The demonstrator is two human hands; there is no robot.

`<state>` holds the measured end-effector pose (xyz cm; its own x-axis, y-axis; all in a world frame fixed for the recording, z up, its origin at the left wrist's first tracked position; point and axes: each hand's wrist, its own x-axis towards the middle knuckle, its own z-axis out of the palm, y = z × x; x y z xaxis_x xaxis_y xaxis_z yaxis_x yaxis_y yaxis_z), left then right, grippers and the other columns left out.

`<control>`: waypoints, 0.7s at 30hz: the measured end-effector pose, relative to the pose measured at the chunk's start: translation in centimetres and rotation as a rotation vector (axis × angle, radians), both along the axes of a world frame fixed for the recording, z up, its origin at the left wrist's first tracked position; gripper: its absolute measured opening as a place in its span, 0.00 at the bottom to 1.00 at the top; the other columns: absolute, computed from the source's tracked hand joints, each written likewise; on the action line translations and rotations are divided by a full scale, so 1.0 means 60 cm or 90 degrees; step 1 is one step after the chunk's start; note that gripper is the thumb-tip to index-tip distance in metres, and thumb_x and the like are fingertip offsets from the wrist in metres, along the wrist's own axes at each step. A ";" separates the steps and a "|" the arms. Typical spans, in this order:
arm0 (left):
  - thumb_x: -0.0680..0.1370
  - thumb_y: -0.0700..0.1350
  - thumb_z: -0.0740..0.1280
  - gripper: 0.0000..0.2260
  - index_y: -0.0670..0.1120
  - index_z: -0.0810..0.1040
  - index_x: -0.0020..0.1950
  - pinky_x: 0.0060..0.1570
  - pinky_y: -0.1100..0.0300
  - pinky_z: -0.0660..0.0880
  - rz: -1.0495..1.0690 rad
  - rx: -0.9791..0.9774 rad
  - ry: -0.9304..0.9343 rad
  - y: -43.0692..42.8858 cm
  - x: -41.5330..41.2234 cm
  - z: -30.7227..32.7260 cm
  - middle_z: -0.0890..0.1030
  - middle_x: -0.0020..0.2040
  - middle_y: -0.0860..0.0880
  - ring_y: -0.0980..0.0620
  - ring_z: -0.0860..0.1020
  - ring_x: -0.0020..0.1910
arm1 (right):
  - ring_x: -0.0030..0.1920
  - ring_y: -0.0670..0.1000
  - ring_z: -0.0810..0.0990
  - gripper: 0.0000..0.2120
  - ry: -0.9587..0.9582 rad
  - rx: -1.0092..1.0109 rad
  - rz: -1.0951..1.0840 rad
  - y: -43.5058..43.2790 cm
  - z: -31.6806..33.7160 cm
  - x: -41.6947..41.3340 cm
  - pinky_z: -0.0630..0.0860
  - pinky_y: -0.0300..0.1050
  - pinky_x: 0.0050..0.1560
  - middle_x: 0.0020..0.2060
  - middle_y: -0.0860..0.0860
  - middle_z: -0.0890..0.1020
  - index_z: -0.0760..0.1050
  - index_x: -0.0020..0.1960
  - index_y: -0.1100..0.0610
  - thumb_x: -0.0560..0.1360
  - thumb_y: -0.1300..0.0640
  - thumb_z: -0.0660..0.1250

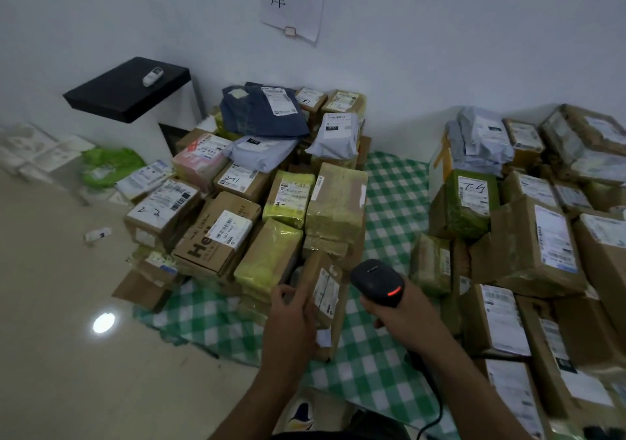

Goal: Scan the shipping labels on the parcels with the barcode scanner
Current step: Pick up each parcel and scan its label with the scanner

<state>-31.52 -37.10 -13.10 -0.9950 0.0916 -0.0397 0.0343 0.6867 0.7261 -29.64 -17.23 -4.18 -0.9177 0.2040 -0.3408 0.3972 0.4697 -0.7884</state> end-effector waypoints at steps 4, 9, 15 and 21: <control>0.81 0.48 0.67 0.18 0.56 0.71 0.70 0.40 0.51 0.83 0.013 -0.096 -0.013 -0.004 0.009 -0.006 0.69 0.65 0.46 0.48 0.80 0.45 | 0.35 0.47 0.85 0.08 0.012 -0.039 -0.005 0.003 0.004 0.003 0.77 0.35 0.34 0.41 0.51 0.85 0.76 0.50 0.44 0.78 0.54 0.74; 0.67 0.43 0.82 0.28 0.51 0.80 0.65 0.36 0.52 0.81 -0.059 -0.199 0.044 -0.012 0.015 -0.024 0.75 0.64 0.44 0.44 0.82 0.46 | 0.37 0.49 0.86 0.09 0.011 -0.038 -0.004 0.009 -0.009 0.002 0.81 0.47 0.41 0.41 0.49 0.86 0.77 0.50 0.43 0.78 0.54 0.75; 0.74 0.54 0.74 0.28 0.50 0.75 0.73 0.69 0.45 0.71 -0.198 -0.303 0.059 0.010 -0.009 -0.067 0.69 0.77 0.43 0.40 0.69 0.74 | 0.38 0.48 0.86 0.14 -0.009 -0.067 -0.039 0.028 -0.030 0.009 0.84 0.48 0.42 0.46 0.47 0.86 0.78 0.60 0.45 0.77 0.54 0.76; 0.82 0.59 0.62 0.29 0.53 0.60 0.82 0.77 0.47 0.60 -0.151 -0.291 -0.002 0.079 -0.017 -0.008 0.59 0.82 0.46 0.43 0.57 0.80 | 0.44 0.50 0.85 0.16 0.006 -0.123 -0.122 0.085 -0.019 0.024 0.78 0.34 0.34 0.51 0.48 0.84 0.78 0.63 0.50 0.77 0.56 0.76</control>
<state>-32.57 -32.37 -13.61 -0.9487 0.2876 -0.1313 0.2261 0.9075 0.3540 -28.20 -12.14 -5.30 -0.8719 0.3057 -0.3825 0.4570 0.2272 -0.8600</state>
